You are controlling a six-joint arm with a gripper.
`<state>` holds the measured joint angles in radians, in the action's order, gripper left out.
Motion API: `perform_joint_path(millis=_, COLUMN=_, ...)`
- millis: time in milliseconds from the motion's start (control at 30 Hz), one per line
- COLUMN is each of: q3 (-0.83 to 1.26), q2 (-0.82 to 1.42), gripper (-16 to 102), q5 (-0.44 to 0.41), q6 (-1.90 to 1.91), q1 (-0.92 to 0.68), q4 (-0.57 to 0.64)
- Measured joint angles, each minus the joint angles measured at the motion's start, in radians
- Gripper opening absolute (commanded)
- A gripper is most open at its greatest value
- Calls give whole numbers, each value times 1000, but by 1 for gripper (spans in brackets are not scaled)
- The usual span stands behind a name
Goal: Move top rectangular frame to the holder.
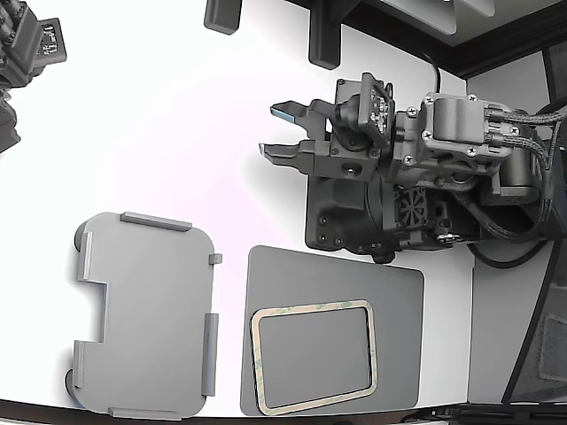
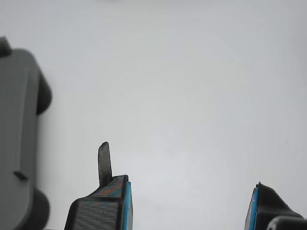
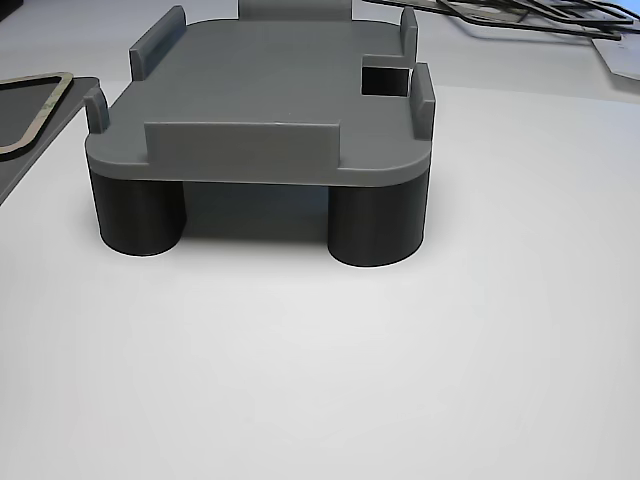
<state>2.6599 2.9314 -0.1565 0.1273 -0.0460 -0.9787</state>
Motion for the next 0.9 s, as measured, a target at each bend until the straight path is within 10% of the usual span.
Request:
perform_joint_path(millis=367, q3=8, q2=-28, gripper=100, q5=21, q6=-84, q1=-41, q4=247)
perform_joint_path(millis=900, q3=-459, q2=-526, gripper=100, q5=-183, q6=270, q1=-537, q4=-167)
